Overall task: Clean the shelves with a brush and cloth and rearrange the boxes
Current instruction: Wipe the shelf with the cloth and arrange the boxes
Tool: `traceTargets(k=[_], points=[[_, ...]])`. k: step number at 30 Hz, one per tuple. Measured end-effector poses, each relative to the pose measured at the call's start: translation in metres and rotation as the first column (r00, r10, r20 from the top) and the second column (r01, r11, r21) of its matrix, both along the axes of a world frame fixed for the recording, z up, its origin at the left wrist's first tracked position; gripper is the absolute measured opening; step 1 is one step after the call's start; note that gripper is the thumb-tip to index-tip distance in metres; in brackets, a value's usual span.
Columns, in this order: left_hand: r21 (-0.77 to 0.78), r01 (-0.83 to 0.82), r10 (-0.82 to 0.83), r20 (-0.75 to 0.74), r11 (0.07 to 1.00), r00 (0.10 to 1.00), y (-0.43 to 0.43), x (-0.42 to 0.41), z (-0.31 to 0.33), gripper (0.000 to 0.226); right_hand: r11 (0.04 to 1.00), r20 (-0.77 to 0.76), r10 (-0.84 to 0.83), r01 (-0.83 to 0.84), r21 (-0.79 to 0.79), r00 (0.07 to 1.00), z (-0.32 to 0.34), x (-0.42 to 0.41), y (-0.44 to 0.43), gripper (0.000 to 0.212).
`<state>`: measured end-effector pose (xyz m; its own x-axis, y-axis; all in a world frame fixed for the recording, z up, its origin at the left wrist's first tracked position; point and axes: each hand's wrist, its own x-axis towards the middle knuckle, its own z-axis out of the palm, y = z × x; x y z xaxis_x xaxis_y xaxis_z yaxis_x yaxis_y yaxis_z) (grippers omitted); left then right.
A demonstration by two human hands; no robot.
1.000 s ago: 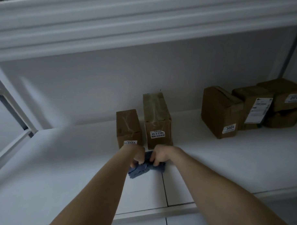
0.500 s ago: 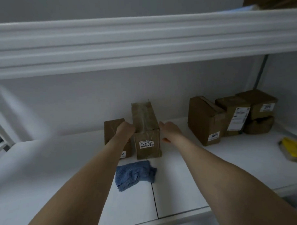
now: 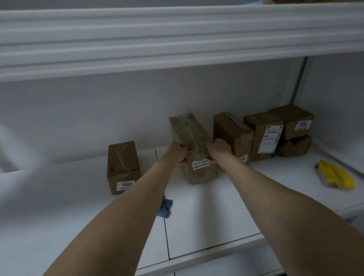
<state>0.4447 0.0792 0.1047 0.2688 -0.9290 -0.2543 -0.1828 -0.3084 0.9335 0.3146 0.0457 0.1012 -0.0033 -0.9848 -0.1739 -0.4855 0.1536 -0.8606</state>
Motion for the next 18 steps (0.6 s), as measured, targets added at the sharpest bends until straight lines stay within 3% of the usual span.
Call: traceTargets(k=[7,11,16,18], points=[[-0.013,0.084,-0.084,-0.015,0.996,0.996,0.000,-0.045,-0.012,0.029,0.990,0.035,-0.131,0.130,0.046,0.991,-0.016,-0.038,-0.005,0.035],[-0.023,0.118,-0.118,0.007,0.993,0.993,0.004,-0.049,-0.016,0.025,0.990,0.072,-0.122,0.116,0.084,0.990,-0.020,-0.042,-0.001,0.030],[0.004,0.006,-0.006,0.088,1.000,0.996,0.015,-0.032,-0.020,0.018,0.937,0.180,-0.213,0.149,0.316,0.960,-0.043,-0.052,0.021,0.019],[0.043,-0.051,0.047,0.103,0.998,0.994,0.022,-0.020,-0.021,0.012,0.909,0.166,-0.156,0.075,0.409,0.974,-0.058,-0.047,0.038,0.009]])
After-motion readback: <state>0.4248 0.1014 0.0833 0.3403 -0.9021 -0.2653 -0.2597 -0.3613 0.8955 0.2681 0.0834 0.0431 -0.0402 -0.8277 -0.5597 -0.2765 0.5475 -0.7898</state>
